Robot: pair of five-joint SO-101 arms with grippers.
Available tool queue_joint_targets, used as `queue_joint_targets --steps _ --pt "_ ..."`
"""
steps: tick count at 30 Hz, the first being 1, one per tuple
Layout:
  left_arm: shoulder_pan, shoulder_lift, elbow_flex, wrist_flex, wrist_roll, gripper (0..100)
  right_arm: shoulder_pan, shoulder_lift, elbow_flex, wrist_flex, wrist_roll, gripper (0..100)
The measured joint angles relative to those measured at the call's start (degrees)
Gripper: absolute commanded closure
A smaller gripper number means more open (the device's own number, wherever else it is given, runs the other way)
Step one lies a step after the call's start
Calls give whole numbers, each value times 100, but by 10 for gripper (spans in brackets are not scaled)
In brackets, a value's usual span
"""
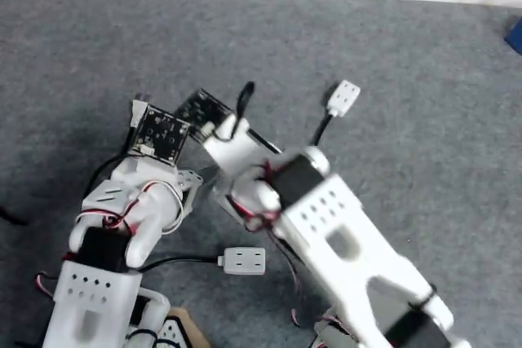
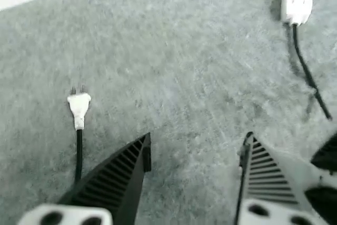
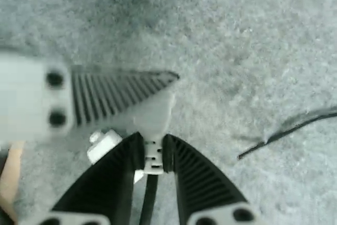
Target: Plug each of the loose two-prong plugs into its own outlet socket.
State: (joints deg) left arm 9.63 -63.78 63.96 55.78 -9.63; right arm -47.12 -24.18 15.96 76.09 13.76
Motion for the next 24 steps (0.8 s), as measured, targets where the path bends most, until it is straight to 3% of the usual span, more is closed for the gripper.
queue_joint_targets --steps 14,18,24 --pt "-193 105 352 -35 -79 705 9 440 -1538 659 -88 993" --pt "-387 105 343 -44 -79 705 193 18 -826 343 -264 993" --pt "-1310 97 149 -35 123 705 721 -580 1011 -167 -264 993"
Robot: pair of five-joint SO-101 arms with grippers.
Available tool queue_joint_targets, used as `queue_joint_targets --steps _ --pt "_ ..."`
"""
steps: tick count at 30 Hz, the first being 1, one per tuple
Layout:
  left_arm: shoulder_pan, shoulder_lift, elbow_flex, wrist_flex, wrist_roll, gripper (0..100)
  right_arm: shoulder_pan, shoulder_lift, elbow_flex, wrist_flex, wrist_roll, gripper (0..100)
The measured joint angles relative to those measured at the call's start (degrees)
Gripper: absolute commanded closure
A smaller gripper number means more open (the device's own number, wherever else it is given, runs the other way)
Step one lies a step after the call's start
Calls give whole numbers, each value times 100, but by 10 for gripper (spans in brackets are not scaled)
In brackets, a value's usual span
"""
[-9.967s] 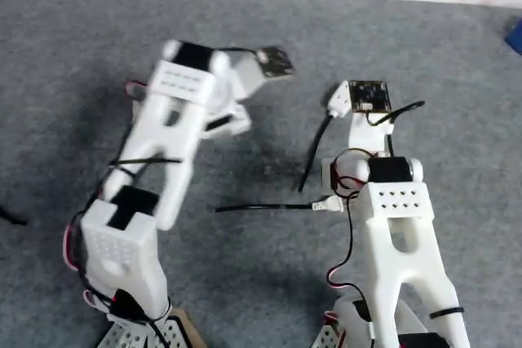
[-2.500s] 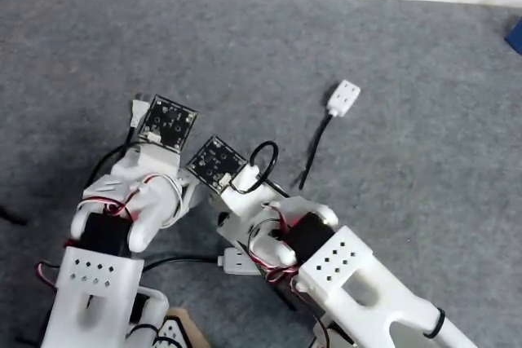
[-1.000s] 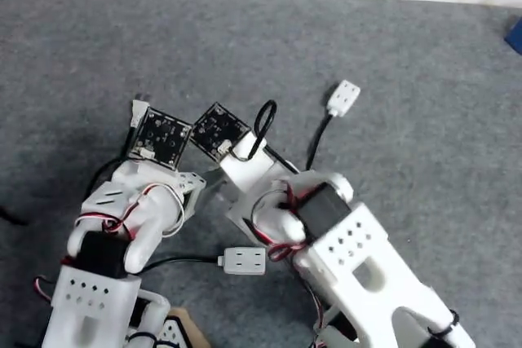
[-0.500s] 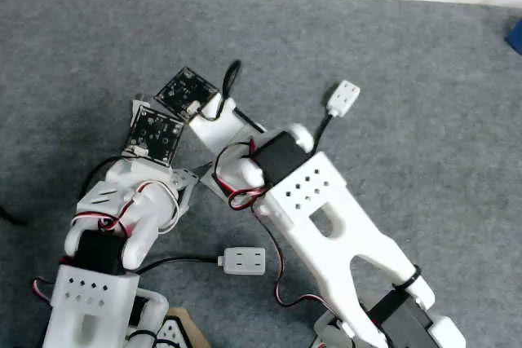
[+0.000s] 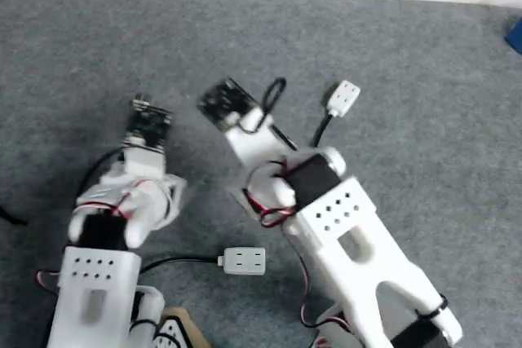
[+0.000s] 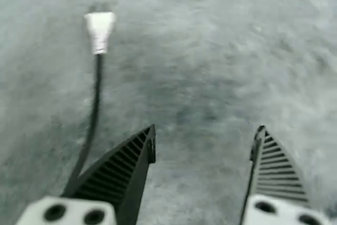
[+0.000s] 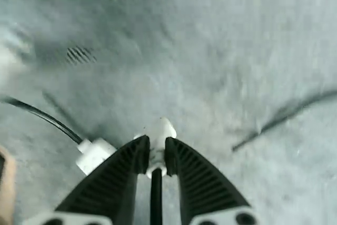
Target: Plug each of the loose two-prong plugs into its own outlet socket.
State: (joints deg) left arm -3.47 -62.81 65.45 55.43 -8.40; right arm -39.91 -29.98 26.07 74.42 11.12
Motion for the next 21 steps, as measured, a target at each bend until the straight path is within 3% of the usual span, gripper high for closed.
queue_joint_targets --steps 7,12,15,21 --pt "-712 0 -211 0 510 705 141 -448 299 879 141 993" --pt "-712 0 -211 -9 527 705 -651 -457 0 1389 70 993" --pt "-712 0 -211 -26 527 705 -1178 -475 70 1407 105 993" --pt "-721 0 -211 -26 527 705 -1292 -501 888 941 519 992"
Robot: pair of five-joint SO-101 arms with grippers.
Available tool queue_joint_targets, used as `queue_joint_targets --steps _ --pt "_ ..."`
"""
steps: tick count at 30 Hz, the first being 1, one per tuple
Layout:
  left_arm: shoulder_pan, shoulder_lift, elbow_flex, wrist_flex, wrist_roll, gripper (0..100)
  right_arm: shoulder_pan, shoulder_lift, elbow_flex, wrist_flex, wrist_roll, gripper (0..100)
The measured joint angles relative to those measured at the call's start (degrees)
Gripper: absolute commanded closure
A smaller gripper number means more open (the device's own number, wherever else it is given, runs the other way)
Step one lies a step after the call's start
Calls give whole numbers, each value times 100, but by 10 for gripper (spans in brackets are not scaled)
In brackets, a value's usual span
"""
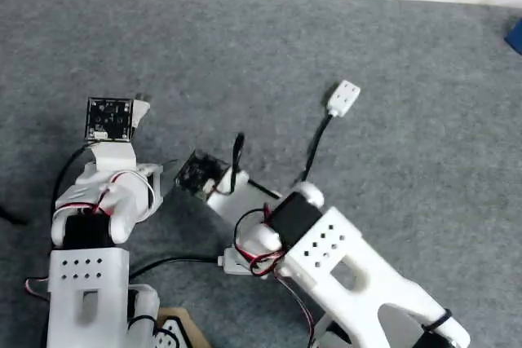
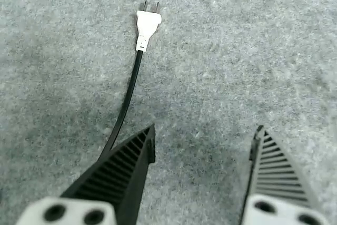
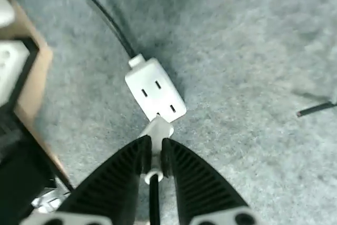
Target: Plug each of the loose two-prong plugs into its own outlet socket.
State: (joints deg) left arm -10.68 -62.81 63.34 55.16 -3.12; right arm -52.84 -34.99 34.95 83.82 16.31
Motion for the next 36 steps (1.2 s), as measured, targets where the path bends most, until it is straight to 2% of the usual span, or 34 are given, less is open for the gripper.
queue_joint_targets --steps 10,27,29,34,36 --pt "0 0 0 0 0 705 0 -9 607 -721 149 992" --pt "0 0 0 0 0 705 466 642 264 -325 -62 987" --pt "0 0 0 0 0 705 466 703 246 -325 -62 951" --pt "0 0 0 0 0 705 492 712 237 -325 -62 748" --pt "0 0 0 0 0 705 492 712 237 -422 -62 740"
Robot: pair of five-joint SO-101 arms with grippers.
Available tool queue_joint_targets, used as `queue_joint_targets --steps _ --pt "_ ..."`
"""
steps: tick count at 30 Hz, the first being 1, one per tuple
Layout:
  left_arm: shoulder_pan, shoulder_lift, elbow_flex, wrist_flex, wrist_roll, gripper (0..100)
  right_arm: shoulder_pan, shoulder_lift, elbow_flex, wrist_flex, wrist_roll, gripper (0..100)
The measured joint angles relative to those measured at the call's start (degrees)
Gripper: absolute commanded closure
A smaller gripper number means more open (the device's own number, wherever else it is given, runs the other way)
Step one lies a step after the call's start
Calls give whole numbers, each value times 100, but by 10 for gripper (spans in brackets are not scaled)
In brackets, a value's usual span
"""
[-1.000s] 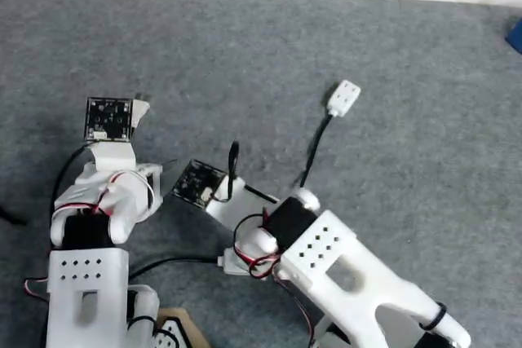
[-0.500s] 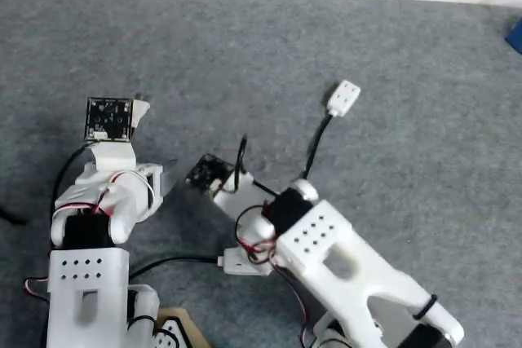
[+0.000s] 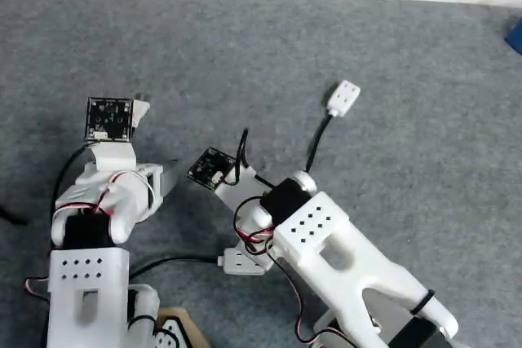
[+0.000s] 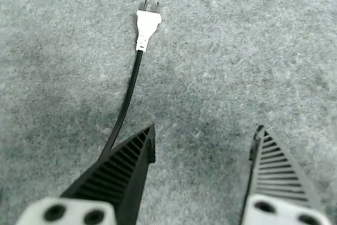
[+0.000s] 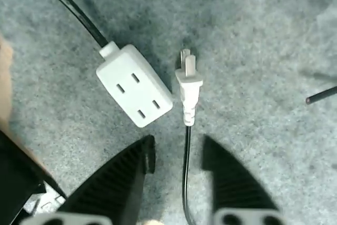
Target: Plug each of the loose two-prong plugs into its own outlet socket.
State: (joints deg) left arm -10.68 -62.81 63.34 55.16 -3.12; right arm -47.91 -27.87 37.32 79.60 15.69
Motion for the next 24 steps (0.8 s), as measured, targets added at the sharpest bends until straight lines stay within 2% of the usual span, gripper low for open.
queue_joint_targets --steps 4,9,18,24 --pt "-18 0 0 0 0 705 0 26 334 -651 62 785" --pt "-141 0 0 0 0 705 0 26 1204 -1618 123 791" --pt "-316 0 0 0 0 705 26 35 1442 -1846 141 793" --pt "-396 0 0 0 0 705 536 35 2004 -2154 413 793"
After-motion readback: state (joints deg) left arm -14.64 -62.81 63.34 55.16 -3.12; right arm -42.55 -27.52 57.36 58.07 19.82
